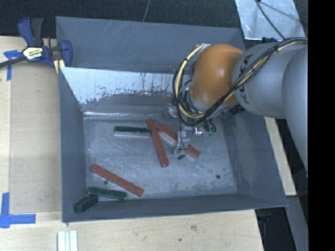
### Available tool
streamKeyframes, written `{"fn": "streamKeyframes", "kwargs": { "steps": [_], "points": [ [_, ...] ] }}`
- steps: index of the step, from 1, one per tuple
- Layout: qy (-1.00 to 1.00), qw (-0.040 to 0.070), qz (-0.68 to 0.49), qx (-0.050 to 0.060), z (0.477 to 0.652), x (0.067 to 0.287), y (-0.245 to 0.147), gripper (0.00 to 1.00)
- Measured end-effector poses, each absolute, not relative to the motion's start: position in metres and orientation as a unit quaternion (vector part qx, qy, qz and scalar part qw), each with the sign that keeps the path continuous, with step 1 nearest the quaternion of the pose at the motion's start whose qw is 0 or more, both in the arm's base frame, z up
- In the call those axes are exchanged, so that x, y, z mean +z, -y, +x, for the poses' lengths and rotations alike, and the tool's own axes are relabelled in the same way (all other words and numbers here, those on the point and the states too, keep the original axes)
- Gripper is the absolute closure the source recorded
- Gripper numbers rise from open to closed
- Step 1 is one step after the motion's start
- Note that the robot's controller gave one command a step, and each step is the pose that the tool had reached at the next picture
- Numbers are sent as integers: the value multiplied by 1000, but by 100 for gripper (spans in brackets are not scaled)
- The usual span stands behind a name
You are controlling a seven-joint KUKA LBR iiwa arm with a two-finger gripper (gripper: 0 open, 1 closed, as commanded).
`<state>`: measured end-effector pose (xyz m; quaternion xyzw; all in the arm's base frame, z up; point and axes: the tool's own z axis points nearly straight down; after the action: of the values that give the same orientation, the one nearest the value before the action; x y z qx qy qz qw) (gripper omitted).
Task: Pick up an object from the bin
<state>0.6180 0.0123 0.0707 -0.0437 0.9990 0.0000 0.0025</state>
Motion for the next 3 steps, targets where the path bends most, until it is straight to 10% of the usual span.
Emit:
{"fn": "streamKeyframes", "kwargs": {
  "steps": [1,2,3],
  "points": [
    [-999,2,37,0,601,71,19,0],
    [-1000,5,-3,-1,603,72,68,100],
    [-1000,5,-2,-1,603,72,68,100]
  ]
}}
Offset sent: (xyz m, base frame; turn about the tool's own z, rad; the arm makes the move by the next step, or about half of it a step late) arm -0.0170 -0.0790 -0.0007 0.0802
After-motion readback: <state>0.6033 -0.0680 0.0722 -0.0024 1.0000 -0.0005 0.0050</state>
